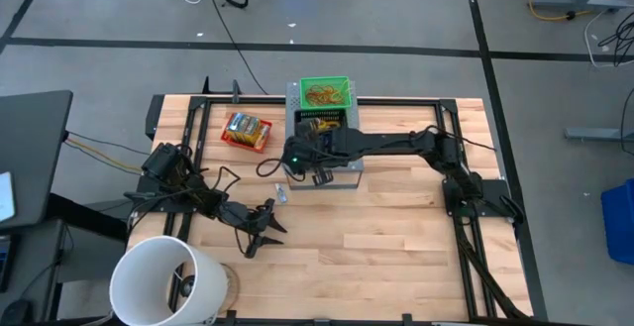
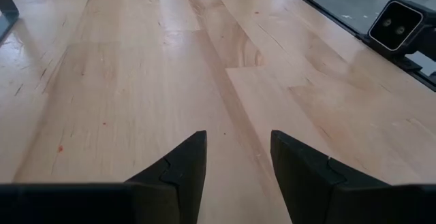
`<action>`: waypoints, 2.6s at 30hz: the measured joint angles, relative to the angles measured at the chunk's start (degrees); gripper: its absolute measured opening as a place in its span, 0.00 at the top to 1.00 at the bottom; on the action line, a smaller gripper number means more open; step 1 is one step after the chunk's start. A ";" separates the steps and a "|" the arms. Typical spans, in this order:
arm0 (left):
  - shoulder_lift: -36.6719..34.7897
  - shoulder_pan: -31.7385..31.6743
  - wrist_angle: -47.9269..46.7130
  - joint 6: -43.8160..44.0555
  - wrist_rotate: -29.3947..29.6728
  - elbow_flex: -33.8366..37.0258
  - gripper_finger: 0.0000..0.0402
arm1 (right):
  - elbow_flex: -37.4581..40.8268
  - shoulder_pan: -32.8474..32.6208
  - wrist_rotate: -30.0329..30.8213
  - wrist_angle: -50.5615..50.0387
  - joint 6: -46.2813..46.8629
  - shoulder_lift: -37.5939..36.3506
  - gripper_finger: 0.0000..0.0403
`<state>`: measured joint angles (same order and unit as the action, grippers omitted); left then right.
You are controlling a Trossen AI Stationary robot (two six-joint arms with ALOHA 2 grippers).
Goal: Pick & Place Office Desk Supplies
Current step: Put the black basket on the shelf, then move the red basket to the center of the table
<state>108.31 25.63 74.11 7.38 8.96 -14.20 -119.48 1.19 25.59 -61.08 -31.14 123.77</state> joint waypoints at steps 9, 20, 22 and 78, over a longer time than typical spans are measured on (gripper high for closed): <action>0.00 -0.02 -0.26 0.19 0.02 0.00 0.58 | 0.04 -0.63 5.42 -0.23 -0.17 0.78 1.00; 0.00 -0.02 3.83 -0.10 -0.01 0.02 0.58 | -0.87 -7.25 -13.79 -5.20 7.12 -1.39 0.98; 0.00 0.47 8.31 -1.57 0.05 0.03 0.58 | -0.90 -8.91 -24.07 -5.68 8.89 -2.19 0.98; -19.67 -13.11 -11.06 8.18 14.85 9.68 0.64 | 93.37 -34.54 -11.94 131.66 27.57 -27.31 1.00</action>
<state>88.64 12.52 63.04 15.56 23.80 -4.51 -26.11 -33.35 13.65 70.58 -3.57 96.47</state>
